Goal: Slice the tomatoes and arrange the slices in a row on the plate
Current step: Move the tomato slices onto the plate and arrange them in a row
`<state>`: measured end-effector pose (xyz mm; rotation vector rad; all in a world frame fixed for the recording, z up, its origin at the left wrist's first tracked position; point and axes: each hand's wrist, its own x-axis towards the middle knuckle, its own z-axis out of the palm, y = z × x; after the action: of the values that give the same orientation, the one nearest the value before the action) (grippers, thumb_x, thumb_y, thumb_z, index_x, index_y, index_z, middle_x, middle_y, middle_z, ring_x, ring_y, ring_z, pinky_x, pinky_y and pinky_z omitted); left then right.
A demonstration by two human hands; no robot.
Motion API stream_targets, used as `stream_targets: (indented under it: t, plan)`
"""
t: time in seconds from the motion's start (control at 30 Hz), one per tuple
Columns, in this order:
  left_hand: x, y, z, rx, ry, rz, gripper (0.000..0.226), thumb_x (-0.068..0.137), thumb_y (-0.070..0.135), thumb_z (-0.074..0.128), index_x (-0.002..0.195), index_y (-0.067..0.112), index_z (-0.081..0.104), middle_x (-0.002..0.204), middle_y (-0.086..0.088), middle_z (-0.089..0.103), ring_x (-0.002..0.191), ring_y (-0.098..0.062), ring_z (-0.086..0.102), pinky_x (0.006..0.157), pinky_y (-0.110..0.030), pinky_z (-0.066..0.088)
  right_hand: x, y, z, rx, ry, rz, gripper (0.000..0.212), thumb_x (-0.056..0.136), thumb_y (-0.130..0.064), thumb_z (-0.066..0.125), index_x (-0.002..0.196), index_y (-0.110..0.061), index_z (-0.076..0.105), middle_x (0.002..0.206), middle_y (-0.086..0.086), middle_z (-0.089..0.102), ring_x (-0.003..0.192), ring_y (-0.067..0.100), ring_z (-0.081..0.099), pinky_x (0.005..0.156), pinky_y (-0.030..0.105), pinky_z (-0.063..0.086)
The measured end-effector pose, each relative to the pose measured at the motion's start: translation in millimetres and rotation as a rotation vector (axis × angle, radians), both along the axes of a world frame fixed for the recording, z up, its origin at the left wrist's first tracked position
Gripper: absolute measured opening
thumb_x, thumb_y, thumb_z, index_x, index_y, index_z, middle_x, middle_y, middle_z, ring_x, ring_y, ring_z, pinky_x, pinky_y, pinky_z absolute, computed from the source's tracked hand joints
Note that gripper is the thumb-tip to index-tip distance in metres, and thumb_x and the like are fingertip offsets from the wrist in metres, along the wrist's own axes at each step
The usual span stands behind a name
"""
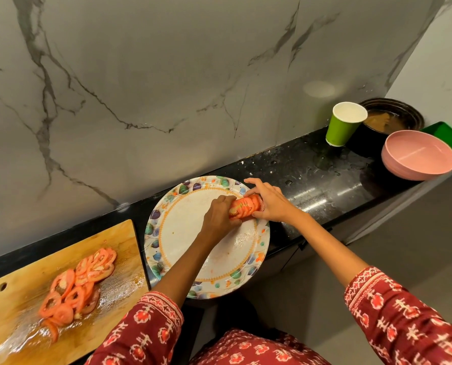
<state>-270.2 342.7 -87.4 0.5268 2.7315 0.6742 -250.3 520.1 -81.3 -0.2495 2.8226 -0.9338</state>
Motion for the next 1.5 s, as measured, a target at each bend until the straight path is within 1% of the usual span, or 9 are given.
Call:
stream_targets:
  t: [0.2,0.33,0.5,0.67,0.83,1.1,1.27,1.4,1.5]
  plan:
    - [-2,1,-2,0.033,0.007,0.017,0.068,0.076,0.036,0.073,0.133,0.019,0.04,0.134,-0.005,0.045,0.118,-0.02,0.045,0.095,-0.03,0.043,-4,0,0,-0.035,-0.063,0.012,0.084,0.07,-0.02,0.075,0.139,-0.023,0.027,0.13,-0.007,0.052,0.126,0.02,0.038,0.106,0.042,0.021]
    - [-3,1,-2,0.055,-0.005,0.019,0.067,0.075,0.037,0.073,0.132,0.019,0.041,0.133,-0.005,0.046,0.117,-0.02,0.046,0.095,-0.03,0.043,-4,0,-1,-0.038,-0.073,0.009,0.081,0.07,-0.021,0.076,0.137,-0.023,0.029,0.136,-0.006,0.046,0.127,0.021,0.036,0.107,0.043,0.021]
    - [-2,1,-2,0.068,-0.002,0.003,0.067,0.075,0.038,0.073,0.132,0.02,0.04,0.133,-0.005,0.046,0.118,-0.02,0.045,0.096,-0.03,0.043,0,2,-2,-0.077,-0.058,-0.032,0.091,0.069,-0.024,0.079,0.141,-0.022,0.023,0.132,-0.008,0.052,0.13,0.019,0.034,0.106,0.045,0.021]
    - [-2,1,-2,0.099,0.005,-0.003,0.066,0.076,0.037,0.073,0.131,0.021,0.041,0.134,-0.004,0.045,0.119,-0.02,0.044,0.098,-0.029,0.04,0,3,-2,-0.093,-0.038,-0.041,0.085,0.071,-0.022,0.077,0.139,-0.021,0.027,0.132,-0.007,0.054,0.131,0.021,0.035,0.107,0.045,0.022]
    - [-2,4,-1,0.14,0.007,-0.005,0.065,0.076,0.037,0.073,0.131,0.02,0.042,0.134,-0.003,0.046,0.119,-0.019,0.044,0.099,-0.03,0.039,-2,0,0,-0.076,-0.04,-0.029,0.08,0.072,-0.02,0.075,0.139,-0.02,0.031,0.138,-0.005,0.047,0.132,0.022,0.034,0.108,0.048,0.023]
    - [-2,-1,1,0.15,0.013,-0.009,0.066,0.074,0.033,0.075,0.13,0.018,0.042,0.132,-0.005,0.047,0.118,-0.02,0.046,0.096,-0.029,0.044,2,-2,0,-0.076,0.007,-0.05,0.089,0.069,-0.021,0.077,0.141,-0.022,0.024,0.131,-0.008,0.053,0.129,0.019,0.035,0.107,0.044,0.021]
    - [-1,-5,0,0.149,0.016,0.006,0.065,0.074,0.032,0.076,0.128,0.017,0.043,0.131,-0.006,0.048,0.116,-0.02,0.048,0.095,-0.028,0.043,-1,-8,-3,-0.015,0.008,-0.002,0.082,0.071,-0.022,0.075,0.139,-0.022,0.03,0.136,-0.007,0.047,0.126,0.019,0.037,0.108,0.044,0.023]
    - [-2,-6,2,0.174,0.008,0.035,0.065,0.073,0.03,0.077,0.126,0.016,0.043,0.128,-0.006,0.048,0.113,-0.02,0.049,0.091,-0.026,0.044,-2,-13,-1,-0.014,0.001,0.011,0.083,0.072,-0.021,0.073,0.141,-0.022,0.025,0.13,-0.007,0.052,0.125,0.019,0.037,0.107,0.039,0.02]
    - [-2,-6,1,0.161,0.013,0.021,0.064,0.073,0.03,0.077,0.126,0.016,0.043,0.127,-0.007,0.049,0.112,-0.02,0.05,0.092,-0.027,0.045,-4,-14,0,-0.008,0.003,0.016,0.082,0.072,-0.021,0.073,0.14,-0.022,0.026,0.127,-0.007,0.054,0.123,0.018,0.037,0.106,0.037,0.02]
